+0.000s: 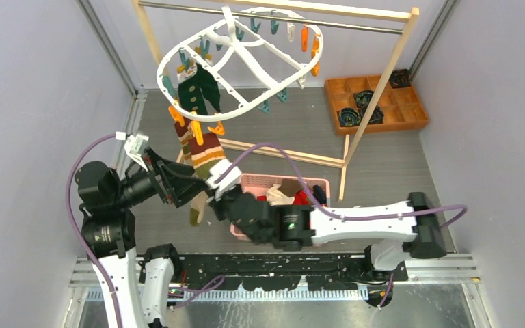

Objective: Remove the socks clipped to the hanger
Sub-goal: Remove the sock from the hanger.

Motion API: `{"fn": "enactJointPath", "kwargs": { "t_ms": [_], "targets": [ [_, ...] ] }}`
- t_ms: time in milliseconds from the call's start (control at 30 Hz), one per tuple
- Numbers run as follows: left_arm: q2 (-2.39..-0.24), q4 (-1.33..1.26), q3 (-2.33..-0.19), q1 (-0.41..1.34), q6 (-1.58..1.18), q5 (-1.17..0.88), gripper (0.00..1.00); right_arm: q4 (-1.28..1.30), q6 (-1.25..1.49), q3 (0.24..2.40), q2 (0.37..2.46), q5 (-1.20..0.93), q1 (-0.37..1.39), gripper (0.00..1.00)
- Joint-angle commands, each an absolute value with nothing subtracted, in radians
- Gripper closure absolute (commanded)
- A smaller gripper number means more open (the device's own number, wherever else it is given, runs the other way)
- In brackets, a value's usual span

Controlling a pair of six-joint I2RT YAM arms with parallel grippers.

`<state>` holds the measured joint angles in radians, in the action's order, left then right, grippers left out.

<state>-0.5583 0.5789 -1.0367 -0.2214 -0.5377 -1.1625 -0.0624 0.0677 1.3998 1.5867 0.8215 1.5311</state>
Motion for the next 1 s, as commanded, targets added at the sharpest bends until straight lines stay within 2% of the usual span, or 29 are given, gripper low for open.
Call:
{"fn": "enactJointPath", "kwargs": {
  "t_ms": [0, 100, 333, 567, 967],
  "targets": [
    [-0.641, 0.846, -1.132, -0.218, -0.285, -1.266, 0.00, -0.077, 0.385, 1.236, 1.356, 0.427, 1.411, 0.99],
    [-0.662, 0.950, -1.164, -0.218, -0.159, -1.301, 0.00, -0.074, 0.443, 1.146, 1.264, 0.283, 1.384, 0.99],
    [-0.609, 0.904, -1.087, -0.218, -0.183, -1.402, 0.02, -0.138, 0.517, 0.999, 1.098, 0.096, 1.358, 0.99],
    [-0.578, 0.884, -1.007, -0.218, -0.166, -1.461, 0.07, -0.249, 0.587, 0.986, 1.108, -0.143, 1.336, 0.99],
    [-0.535, 0.887, -0.894, -0.196, -0.199, -1.575, 0.04, -0.334, 0.626, 0.970, 1.130, -0.169, 1.312, 0.99]
  ]
}}
